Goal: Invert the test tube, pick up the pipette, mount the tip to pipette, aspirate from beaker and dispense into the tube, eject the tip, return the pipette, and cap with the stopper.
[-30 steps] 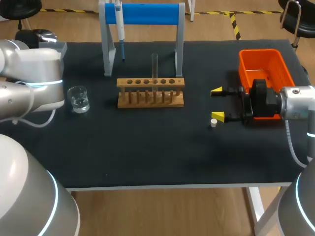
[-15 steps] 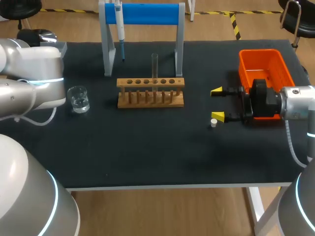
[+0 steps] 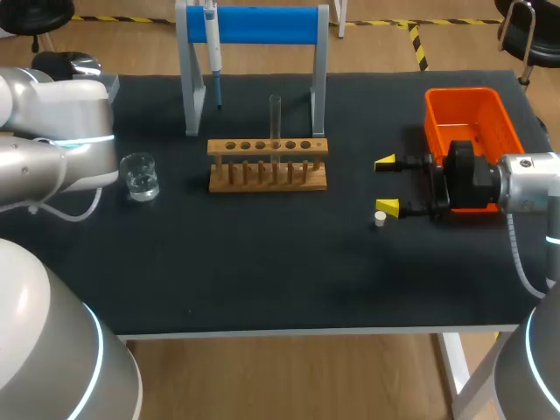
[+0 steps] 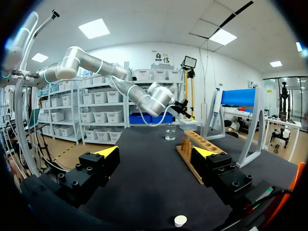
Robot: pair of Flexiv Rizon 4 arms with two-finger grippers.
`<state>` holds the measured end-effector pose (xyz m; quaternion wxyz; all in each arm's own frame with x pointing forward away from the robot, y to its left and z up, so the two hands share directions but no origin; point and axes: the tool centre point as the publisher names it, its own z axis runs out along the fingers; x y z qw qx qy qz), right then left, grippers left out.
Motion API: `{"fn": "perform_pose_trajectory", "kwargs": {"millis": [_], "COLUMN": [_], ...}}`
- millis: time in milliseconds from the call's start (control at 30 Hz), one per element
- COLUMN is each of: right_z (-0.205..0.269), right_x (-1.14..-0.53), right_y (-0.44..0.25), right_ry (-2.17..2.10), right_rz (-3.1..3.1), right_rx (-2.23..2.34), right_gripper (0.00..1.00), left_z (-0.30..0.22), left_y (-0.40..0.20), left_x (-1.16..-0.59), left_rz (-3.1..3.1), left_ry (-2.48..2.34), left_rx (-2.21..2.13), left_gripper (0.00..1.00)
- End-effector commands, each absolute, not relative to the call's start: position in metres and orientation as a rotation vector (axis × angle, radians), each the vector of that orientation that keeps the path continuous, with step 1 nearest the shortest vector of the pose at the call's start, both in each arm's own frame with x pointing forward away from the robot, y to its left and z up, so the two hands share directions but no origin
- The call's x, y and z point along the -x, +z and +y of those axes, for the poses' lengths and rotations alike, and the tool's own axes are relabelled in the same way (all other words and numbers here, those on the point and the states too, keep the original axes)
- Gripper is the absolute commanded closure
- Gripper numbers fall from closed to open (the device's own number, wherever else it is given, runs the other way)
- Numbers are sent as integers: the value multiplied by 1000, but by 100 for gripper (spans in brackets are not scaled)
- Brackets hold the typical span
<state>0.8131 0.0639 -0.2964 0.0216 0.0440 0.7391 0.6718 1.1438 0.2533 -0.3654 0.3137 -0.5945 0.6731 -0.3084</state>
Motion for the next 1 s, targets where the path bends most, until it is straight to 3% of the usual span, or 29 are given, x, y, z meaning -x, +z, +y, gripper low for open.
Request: {"fn": "perform_pose_trajectory", "kwargs": {"millis": [33,233,567,700,733,1000], "right_z": [64,64,64,64,64,64], "right_x": [-812,-812,-812,-812,-812,-812], "right_y": [-296,-296,-296,-296,-296,-296], "right_ry": [2078,2078,2078,2078,2078,2078], "right_rz": [2291,2291,2291,2291,2291,2291], "right_rx": [-139,-139,-139,-139,-139,-139], "right_gripper": [0,0,0,0,0,0], "left_z": [254,255,255,255,255,255], "left_y": [-365,-366,-367,-367,-367,-366], "left_x": [-1145,-1145,-1145,-1144,-1144,-1143], "left_rz": [1781,1781,1781,1779,1779,1775], "left_ry": [-809,-808,-810,-811,-812,-815], "left_rx": [1573,1574,1577,1583,1583,1584], "left_gripper": [66,68,83,93,100,100]}}
